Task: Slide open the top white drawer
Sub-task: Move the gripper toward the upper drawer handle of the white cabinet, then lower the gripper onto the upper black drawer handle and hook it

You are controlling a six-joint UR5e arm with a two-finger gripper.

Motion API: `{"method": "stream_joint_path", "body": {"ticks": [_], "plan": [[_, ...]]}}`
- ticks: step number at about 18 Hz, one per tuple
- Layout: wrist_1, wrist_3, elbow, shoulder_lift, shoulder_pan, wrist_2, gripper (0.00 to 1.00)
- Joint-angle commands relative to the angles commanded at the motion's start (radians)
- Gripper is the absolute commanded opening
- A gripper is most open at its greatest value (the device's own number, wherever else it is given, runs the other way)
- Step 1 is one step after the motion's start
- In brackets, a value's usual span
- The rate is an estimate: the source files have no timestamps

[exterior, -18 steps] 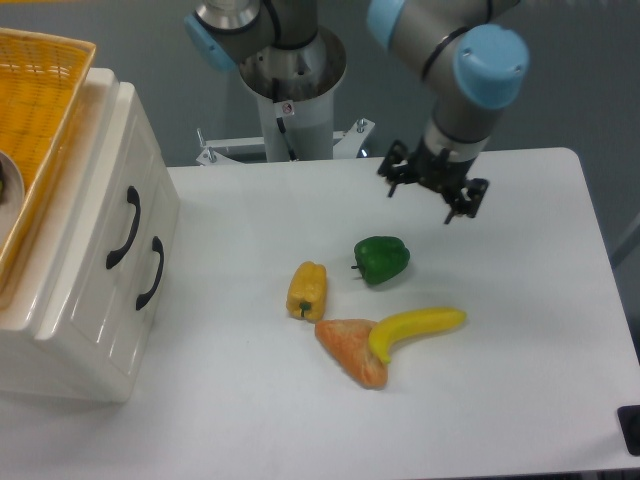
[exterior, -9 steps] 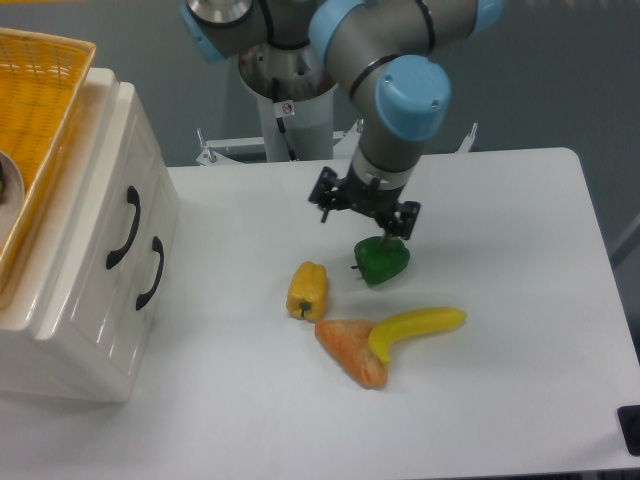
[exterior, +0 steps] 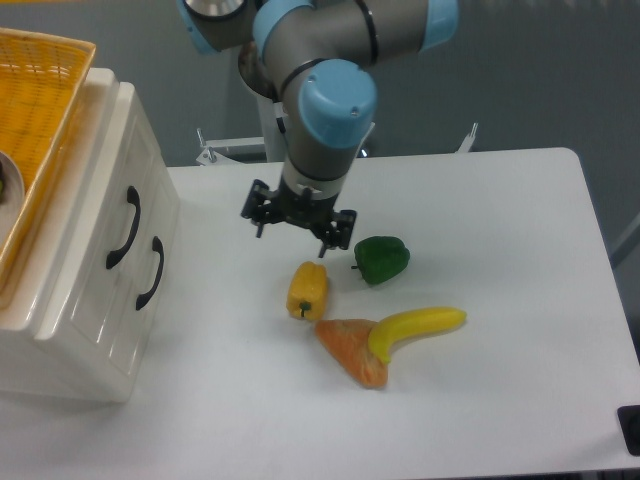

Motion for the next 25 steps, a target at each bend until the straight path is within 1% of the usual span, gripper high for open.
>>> {"method": "stream_joint_path", "body": {"ticks": [4, 7, 11, 14, 21, 25], "plan": [[0.0, -0.066, 0.0, 0.0, -0.051, -0.003, 1.0], [-0.002, -0.106, 0.0, 0.006, -0.061, -0.035, 1.0], [0.0, -0.146, 0.0, 0.0, -0.091, -0.04, 1.0], [0.0, -0.17, 0.0, -0.015, -0.1, -0.067, 1.0], [-0.006, -0.183, 0.002, -0.017, -0.098, -0.092, 1.0], [-0.006, -0.247, 0.002, -0.015, -0.101, -0.12, 1.0]]}}
